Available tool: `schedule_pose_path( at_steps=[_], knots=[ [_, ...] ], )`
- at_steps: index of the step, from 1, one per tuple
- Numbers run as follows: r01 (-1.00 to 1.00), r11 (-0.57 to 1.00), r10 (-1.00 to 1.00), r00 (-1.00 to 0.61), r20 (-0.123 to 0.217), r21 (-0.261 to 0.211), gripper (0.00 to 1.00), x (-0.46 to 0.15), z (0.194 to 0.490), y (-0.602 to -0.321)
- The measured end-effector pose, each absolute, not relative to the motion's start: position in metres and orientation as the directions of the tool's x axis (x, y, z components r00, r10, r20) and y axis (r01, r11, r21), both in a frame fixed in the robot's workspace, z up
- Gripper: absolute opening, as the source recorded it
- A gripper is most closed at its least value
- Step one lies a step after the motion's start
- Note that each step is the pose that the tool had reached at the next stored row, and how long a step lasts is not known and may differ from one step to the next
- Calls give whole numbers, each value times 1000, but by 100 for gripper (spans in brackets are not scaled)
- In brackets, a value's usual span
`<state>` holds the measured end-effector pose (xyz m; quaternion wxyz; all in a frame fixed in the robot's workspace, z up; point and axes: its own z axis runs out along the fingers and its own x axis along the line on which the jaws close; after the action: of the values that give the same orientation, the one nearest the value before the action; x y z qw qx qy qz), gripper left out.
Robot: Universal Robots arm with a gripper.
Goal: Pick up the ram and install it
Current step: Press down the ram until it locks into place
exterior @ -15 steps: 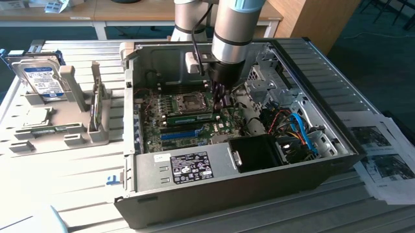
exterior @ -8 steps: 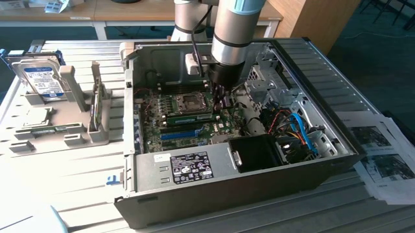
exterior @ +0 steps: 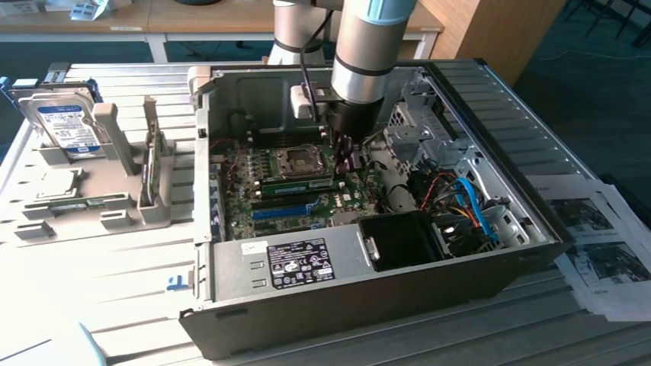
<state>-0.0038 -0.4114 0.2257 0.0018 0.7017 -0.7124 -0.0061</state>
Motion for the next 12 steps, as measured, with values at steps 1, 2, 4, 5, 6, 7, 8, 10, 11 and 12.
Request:
schedule_pose_path(
  at_steps=[1, 2, 4, 5, 6, 7, 8, 10, 11, 12],
  knots=[
    [-1000, 15, -1000, -15, -6, 11, 10, -4, 225, -411],
    [-1000, 15, -1000, -15, -6, 11, 10, -4, 225, -411],
    [-1000, 15, -1000, -15, -6, 11, 10, -4, 225, -411],
    [-1000, 15, -1000, -15, -6, 11, 10, -4, 225, -411],
    [-1000, 15, -1000, -15, -6, 11, 10, -4, 225, -411],
    [-1000, 15, -1000, -15, -6, 11, 10, -4, 225, -411],
    [-1000, 15, -1000, -15, -6, 11, 10, -4, 225, -411],
    [-1000, 15, -1000, -15, -6, 11, 10, -4, 224, -411],
    [-1000, 15, -1000, -15, -6, 11, 10, -4, 224, -411],
    [-1000, 15, -1000, -15, -6, 11, 10, -4, 224, -411]
  ],
)
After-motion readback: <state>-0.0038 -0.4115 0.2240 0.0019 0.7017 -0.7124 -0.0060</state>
